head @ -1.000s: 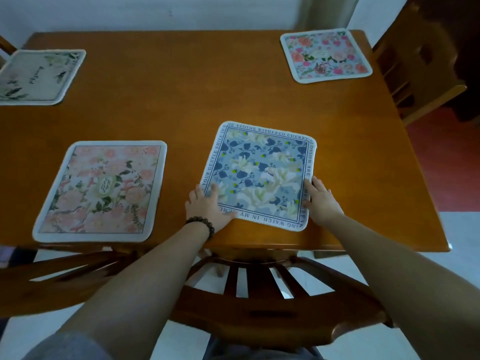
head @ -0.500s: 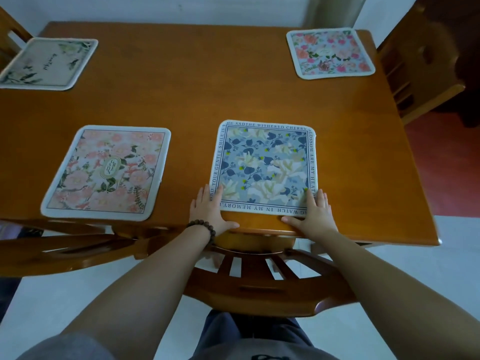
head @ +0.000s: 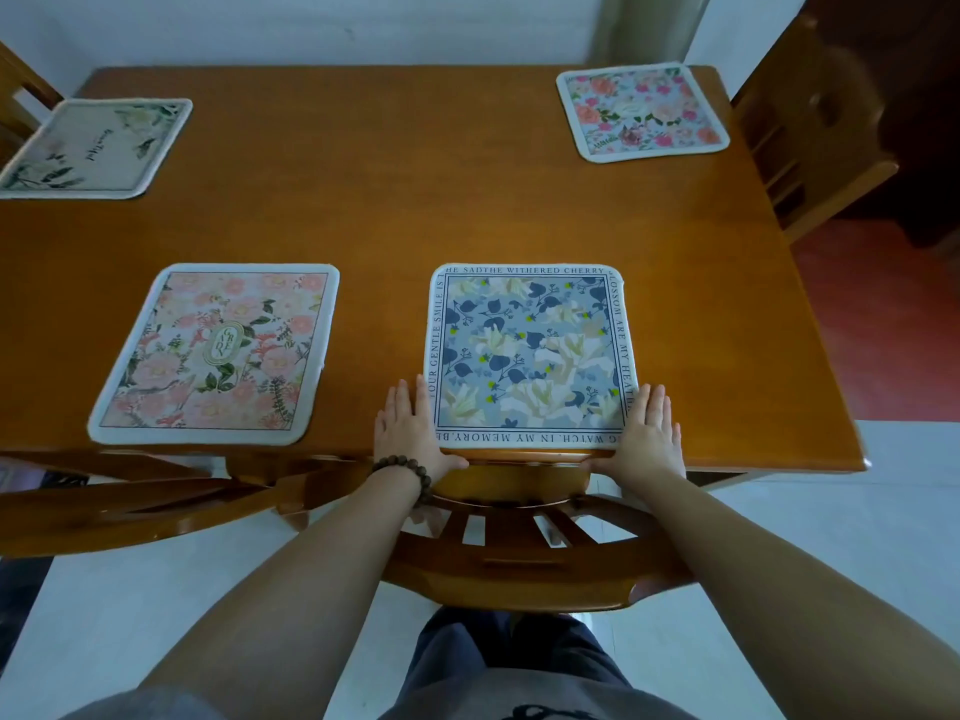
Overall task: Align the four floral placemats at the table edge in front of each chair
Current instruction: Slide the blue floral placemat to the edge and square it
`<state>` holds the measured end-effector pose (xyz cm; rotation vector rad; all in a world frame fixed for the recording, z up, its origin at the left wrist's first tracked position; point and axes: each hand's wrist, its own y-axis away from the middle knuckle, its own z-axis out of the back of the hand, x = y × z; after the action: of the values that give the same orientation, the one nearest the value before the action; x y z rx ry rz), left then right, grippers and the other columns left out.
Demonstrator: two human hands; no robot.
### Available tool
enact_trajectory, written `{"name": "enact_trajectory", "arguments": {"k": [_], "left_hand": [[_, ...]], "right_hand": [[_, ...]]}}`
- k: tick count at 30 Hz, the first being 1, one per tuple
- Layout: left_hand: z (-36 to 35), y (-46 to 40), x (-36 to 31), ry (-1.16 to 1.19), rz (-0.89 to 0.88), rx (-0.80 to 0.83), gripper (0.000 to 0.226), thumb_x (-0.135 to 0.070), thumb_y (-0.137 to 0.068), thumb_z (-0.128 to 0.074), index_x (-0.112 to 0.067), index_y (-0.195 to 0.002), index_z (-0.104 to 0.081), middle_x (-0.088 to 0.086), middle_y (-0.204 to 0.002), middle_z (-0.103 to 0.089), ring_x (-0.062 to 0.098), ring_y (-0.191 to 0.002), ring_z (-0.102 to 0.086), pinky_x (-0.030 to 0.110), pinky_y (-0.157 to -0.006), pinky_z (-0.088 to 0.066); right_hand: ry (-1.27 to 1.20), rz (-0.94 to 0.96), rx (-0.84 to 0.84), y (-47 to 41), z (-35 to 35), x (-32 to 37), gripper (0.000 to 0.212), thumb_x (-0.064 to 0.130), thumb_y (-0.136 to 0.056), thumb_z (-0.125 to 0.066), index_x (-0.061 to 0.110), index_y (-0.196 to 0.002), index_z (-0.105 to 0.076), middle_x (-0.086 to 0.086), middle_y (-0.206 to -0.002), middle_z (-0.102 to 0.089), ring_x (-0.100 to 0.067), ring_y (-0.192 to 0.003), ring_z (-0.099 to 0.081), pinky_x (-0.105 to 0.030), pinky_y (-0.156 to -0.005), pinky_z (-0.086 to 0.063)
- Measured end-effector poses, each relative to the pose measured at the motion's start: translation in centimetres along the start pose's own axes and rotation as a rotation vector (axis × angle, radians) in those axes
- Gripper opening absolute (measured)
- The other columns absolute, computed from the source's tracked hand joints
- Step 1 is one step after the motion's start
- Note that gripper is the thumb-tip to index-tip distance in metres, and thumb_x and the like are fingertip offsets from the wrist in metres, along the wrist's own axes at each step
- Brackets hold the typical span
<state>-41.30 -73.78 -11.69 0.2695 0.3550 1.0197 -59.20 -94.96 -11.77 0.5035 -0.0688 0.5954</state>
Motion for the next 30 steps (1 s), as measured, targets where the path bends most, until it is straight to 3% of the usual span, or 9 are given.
{"name": "enact_trajectory", "arguments": {"k": [3, 13, 17, 23, 30], "left_hand": [[-0.1, -0.3, 0.2, -0.003, 0.037, 0.065, 0.134, -0.067, -0.062, -0.073, -0.012, -0.150, 0.011, 0.011, -0.158, 0.014, 0.025, -0.145, 0.010, 0.043, -0.117, -0.005], [0.1, 0.0, 0.5, 0.059, 0.013, 0.051, 0.125, -0.065, -0.064, -0.074, -0.015, -0.151, 0.000, 0.010, -0.159, 0.010, 0.023, -0.145, 0.009, 0.044, -0.117, -0.006], [0.1, 0.1, 0.6, 0.059, 0.008, 0.055, 0.123, -0.064, -0.066, -0.073, -0.014, -0.151, 0.001, 0.010, -0.159, 0.011, 0.024, -0.145, 0.010, 0.044, -0.117, -0.005], [0.2, 0.1, 0.4, 0.068, 0.016, 0.051, 0.123, -0.061, -0.066, -0.074, -0.014, -0.151, 0.000, 0.010, -0.159, 0.010, 0.024, -0.145, 0.009, 0.044, -0.117, -0.005], [-0.4, 0.3, 0.2, 0.140, 0.036, -0.033, 0.113, -0.051, -0.062, -0.082, -0.010, -0.146, -0.020, 0.011, -0.159, -0.005, 0.024, -0.146, 0.000, 0.045, -0.118, -0.008]], "right_hand": [[-0.025, -0.036, 0.037, 0.1, -0.2, 0.2, 0.137, 0.055, -0.062, -0.081, 0.006, -0.149, 0.012, -0.013, -0.158, 0.017, -0.027, -0.145, 0.013, -0.044, -0.117, -0.003], [-0.167, -0.053, -0.053, 0.2, -0.7, 0.2, 0.127, 0.046, -0.061, -0.085, 0.008, -0.150, -0.003, -0.013, -0.159, 0.009, -0.026, -0.146, 0.010, -0.044, -0.117, -0.002], [-0.089, -0.111, 0.005, -0.3, -0.2, -0.1, 0.136, 0.059, -0.058, -0.081, 0.007, -0.150, 0.004, -0.014, -0.158, 0.015, -0.028, -0.145, 0.013, -0.046, -0.117, -0.002], [-0.052, -0.087, 0.030, 0.3, -0.9, 0.1, 0.130, 0.054, -0.064, -0.080, 0.007, -0.150, 0.005, -0.014, -0.158, 0.013, -0.028, -0.145, 0.013, -0.046, -0.116, -0.002], [-0.118, -0.091, -0.054, 0.7, -1.2, 0.3, 0.109, 0.040, -0.070, -0.082, 0.004, -0.146, -0.013, -0.016, -0.159, 0.001, -0.028, -0.146, 0.005, -0.044, -0.118, -0.005]]}}
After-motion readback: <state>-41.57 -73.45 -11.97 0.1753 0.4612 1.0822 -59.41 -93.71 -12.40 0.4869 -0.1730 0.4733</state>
